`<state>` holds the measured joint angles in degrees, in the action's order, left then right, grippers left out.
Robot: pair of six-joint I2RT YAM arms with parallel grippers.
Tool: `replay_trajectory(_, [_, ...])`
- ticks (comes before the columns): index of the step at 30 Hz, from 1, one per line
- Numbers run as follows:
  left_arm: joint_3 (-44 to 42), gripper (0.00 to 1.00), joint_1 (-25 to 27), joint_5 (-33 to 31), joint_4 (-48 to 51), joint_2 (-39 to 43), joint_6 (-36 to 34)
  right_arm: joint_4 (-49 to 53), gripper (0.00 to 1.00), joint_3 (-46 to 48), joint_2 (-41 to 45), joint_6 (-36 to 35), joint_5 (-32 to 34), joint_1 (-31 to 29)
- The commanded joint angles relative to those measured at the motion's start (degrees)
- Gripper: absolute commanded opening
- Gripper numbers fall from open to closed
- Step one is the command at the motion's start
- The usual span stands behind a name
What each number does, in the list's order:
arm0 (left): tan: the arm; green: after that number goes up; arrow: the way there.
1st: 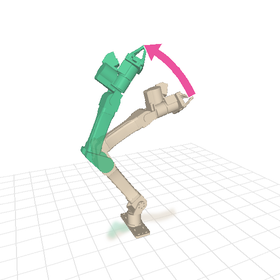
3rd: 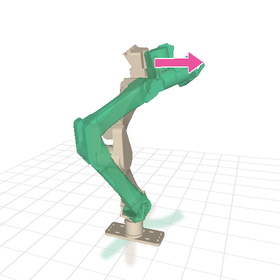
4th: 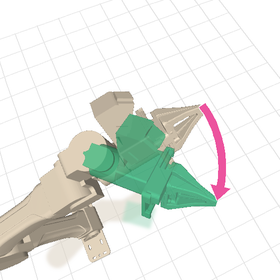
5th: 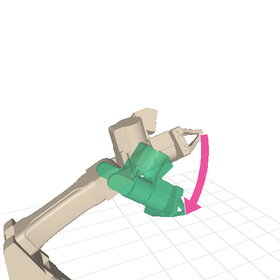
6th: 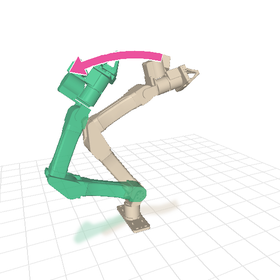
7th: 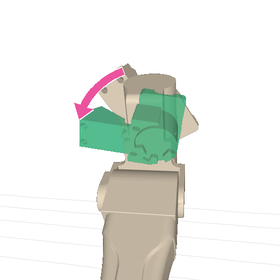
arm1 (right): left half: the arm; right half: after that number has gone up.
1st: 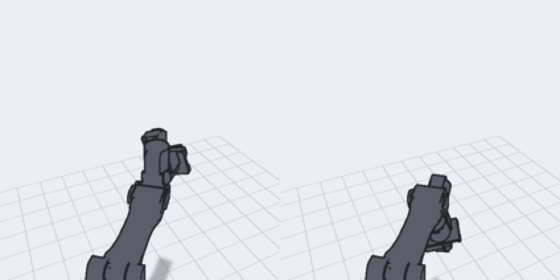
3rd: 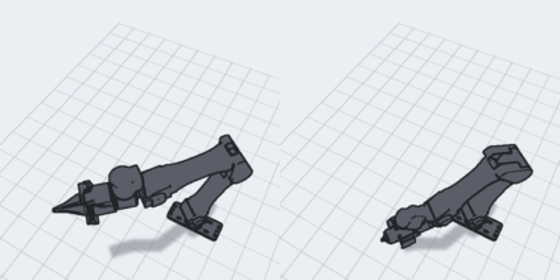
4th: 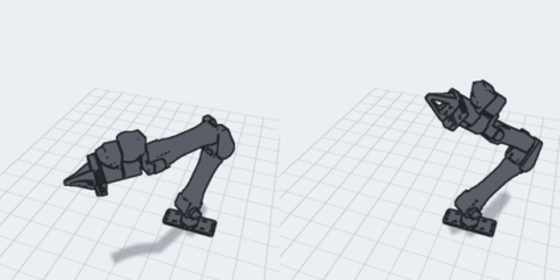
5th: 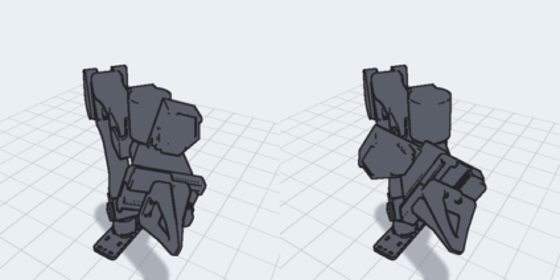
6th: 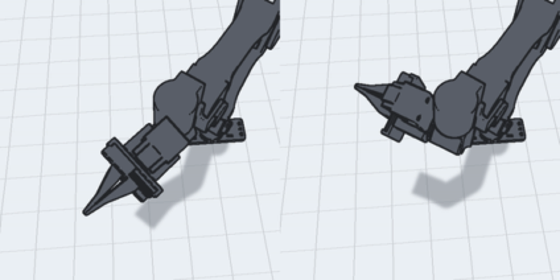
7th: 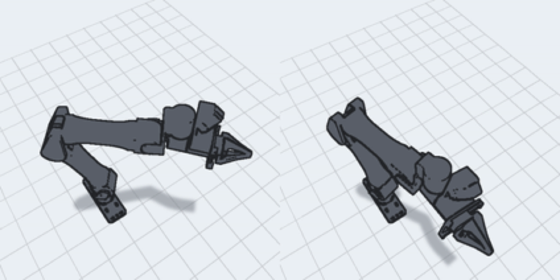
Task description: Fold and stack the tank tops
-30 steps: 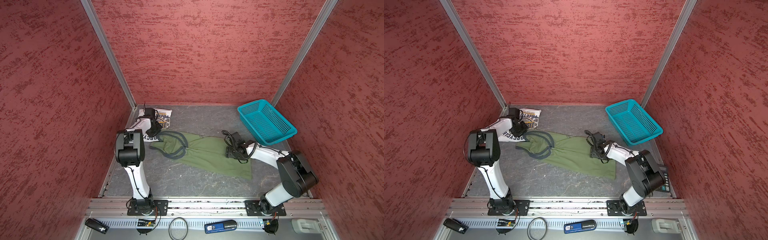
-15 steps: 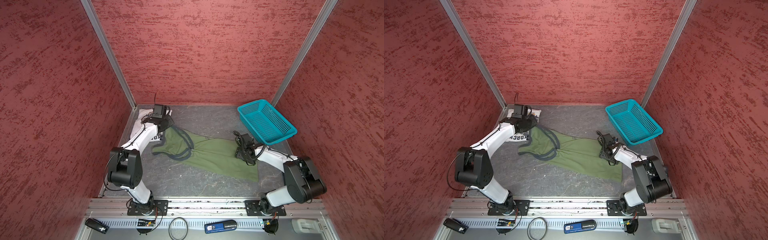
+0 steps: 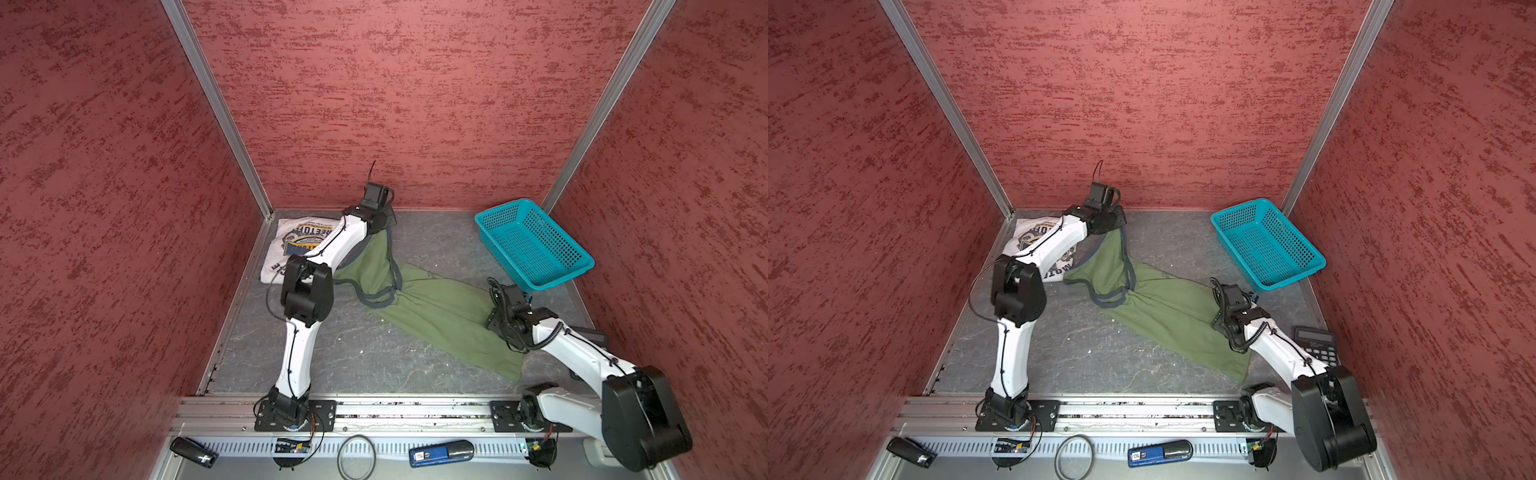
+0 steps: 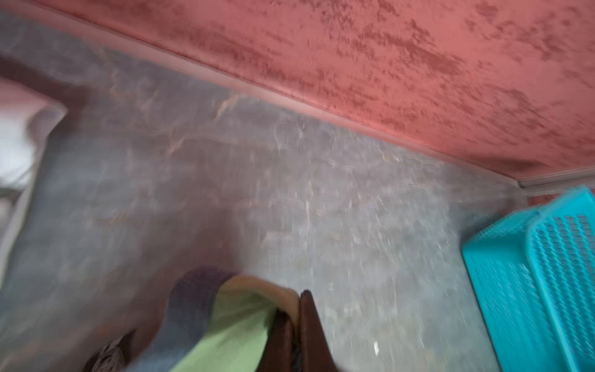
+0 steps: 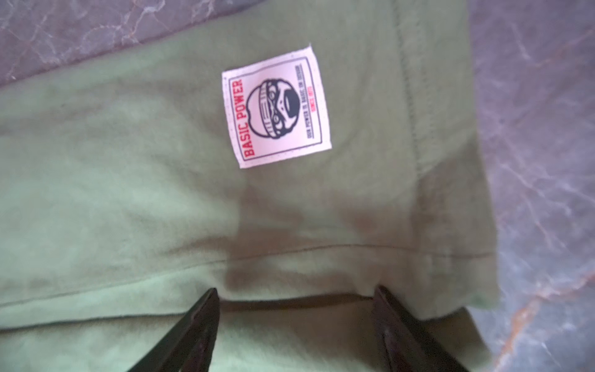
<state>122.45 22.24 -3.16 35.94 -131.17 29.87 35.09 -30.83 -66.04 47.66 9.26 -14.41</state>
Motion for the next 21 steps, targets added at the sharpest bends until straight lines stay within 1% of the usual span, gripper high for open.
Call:
replay_trajectory(1, [13.3,0.12,-1.1,-1.7,8.9,-8.4,-3.0,2.4,0.76,0.1,2.6,2.7,1.1,0.2])
replay_trajectory(3, [23.3,0.13,-2.5,-1.7,13.8,-15.0,-2.3,3.4,0.76,-0.6,3.3,2.4,2.0,0.3])
replay_trajectory(5, [28.1,0.15,-4.0,-2.2,15.9,-18.3,-1.1,4.2,0.76,-1.1,3.5,2.2,3.5,0.3])
replay_trajectory(7, [27.4,0.15,-5.6,-1.8,14.7,-18.7,0.1,4.1,0.76,-1.4,3.4,2.0,3.9,0.4])
replay_trajectory(11, [24.1,0.19,-7.9,2.1,11.8,-18.6,0.5,3.3,0.76,-1.5,2.1,1.5,4.5,1.2])
replay_trajectory(15, [23.4,0.29,-8.1,1.8,12.5,-18.9,-0.2,2.3,0.76,-2.1,1.1,0.0,4.7,2.8])
replay_trajectory(19, [22.1,0.32,-8.1,2.8,13.4,-18.6,-0.4,2.7,0.76,-3.9,1.5,-1.3,5.6,3.1])
replay_trajectory(21, [20.6,0.35,-8.1,3.3,13.5,-17.4,-0.2,2.3,0.76,-4.6,2.0,-2.3,5.0,3.1])
